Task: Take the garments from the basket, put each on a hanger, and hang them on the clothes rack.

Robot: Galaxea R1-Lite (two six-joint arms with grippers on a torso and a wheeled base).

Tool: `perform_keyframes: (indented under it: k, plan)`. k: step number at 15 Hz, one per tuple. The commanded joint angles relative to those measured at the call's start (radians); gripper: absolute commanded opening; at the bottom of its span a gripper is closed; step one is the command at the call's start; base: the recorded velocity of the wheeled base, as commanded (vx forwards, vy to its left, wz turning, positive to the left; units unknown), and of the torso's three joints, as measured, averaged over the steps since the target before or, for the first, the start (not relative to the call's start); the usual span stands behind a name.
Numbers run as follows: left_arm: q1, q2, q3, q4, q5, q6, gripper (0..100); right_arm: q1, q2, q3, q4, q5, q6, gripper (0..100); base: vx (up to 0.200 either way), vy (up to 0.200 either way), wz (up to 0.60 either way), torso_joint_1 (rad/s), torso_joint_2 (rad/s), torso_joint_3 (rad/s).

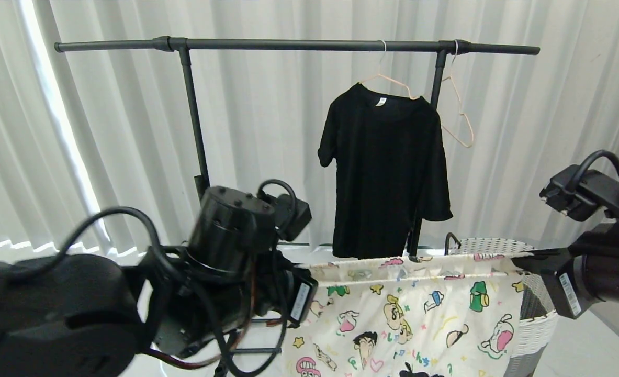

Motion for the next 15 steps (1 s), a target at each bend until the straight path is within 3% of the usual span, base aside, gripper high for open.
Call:
perform_keyframes:
  k: [1, 3, 5, 8, 11, 15]
  plan:
    - [0.08, -0.206, -0.173, 0.178, -0.03, 0.039, 0, -0.001, -0.009, -0.134, 0.088, 0.004, -0.025, 0, 0.0, 0.0, 0.0, 0.0, 0.0, 0.0]
    - [0.08, -0.24, -0.329, 0.318, -0.04, 0.039, 0, -0.004, 0.046, -0.32, 0.165, 0.016, -0.025, 0, 0.0, 0.0, 0.0, 0.0, 0.0, 0.0]
    - [0.08, -0.238, -0.434, 0.359, -0.046, 0.041, 0, -0.006, 0.096, -0.479, 0.234, 0.016, -0.029, 0, 0.0, 0.0, 0.0, 0.0, 0.0, 0.0]
    - [0.065, -0.258, -0.444, 0.362, -0.044, 0.082, 0, -0.006, 0.122, -0.653, 0.343, 0.018, -0.054, 0, 0.0, 0.0, 0.0, 0.0, 0.0, 0.0]
    - [0.065, -0.26, -0.434, 0.361, -0.044, 0.206, 0, -0.006, 0.1, -0.664, 0.415, 0.021, -0.062, 0, 0.0, 0.0, 0.0, 0.0, 0.0, 0.0]
    - [0.039, -0.263, -0.429, 0.361, -0.04, 0.216, 0, -0.006, 0.097, -0.667, 0.426, 0.027, -0.057, 0, 0.0, 0.0, 0.0, 0.0, 0.0, 0.0]
